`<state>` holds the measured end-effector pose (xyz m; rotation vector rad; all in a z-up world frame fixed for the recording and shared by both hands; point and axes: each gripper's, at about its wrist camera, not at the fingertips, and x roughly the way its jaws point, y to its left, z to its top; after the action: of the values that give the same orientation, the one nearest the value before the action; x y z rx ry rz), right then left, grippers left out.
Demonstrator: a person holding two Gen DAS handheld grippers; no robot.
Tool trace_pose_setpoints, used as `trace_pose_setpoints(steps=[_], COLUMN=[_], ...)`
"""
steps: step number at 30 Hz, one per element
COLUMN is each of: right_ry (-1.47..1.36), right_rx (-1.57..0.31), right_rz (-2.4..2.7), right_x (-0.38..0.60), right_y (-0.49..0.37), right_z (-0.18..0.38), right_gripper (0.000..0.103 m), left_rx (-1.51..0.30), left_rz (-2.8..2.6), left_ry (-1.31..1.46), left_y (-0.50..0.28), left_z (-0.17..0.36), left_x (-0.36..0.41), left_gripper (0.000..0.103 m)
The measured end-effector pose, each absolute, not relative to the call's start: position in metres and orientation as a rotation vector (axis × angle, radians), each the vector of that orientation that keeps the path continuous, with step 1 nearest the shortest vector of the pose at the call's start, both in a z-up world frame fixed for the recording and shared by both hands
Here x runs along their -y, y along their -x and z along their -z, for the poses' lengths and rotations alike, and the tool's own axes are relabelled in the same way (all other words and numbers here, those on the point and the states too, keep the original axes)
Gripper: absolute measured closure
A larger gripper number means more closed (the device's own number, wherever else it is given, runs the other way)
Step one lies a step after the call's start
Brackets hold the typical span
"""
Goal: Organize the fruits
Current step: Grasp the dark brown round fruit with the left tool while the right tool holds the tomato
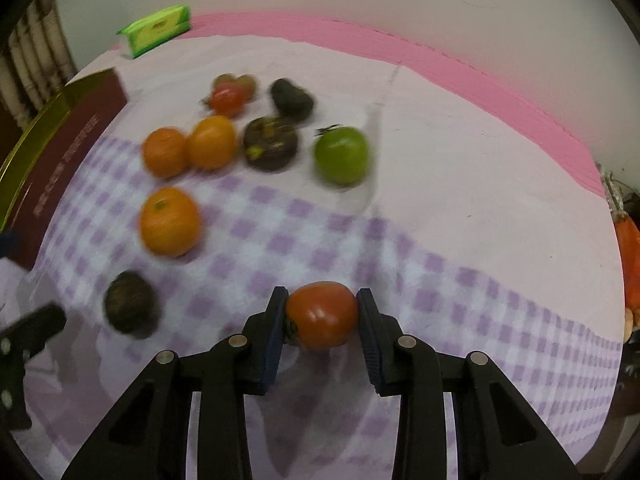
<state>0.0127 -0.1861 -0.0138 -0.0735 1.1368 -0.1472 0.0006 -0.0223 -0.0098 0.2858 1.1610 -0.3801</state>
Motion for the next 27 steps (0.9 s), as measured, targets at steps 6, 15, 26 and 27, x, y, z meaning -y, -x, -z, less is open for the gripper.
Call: trace_pose_setpoints(steps=[6, 15, 26, 27], right_ry=[0.030, -0.030, -0.053, -0.053], right_rx=[-1.119, -1.117, -1.115, -1.114], right_rz=[0.216, 0.237, 0.233, 0.233], right_x=[0.216, 0.233, 0.237, 0.236], right_y=[-0.017, -0.018, -0.017, -0.017], right_z=[0.013, 0.012, 0.013, 0.013], right_gripper=[0.068, 0.067, 0.067, 0.067], left_rx=[-1.176, -1.210, -1.243, -1.241], left_rz=[0.462, 0.479, 0.507, 0.513], left_ry=[-0.297, -0.295, -0.287, -0.288], left_y=[-0.001, -0.016, -0.025, -0.026], left_z=[0.013, 0.025, 0.036, 0.036], left_x=[0.041, 0.064, 0.073, 0.074], left_gripper=[0.012, 0.030, 0.052, 0.056])
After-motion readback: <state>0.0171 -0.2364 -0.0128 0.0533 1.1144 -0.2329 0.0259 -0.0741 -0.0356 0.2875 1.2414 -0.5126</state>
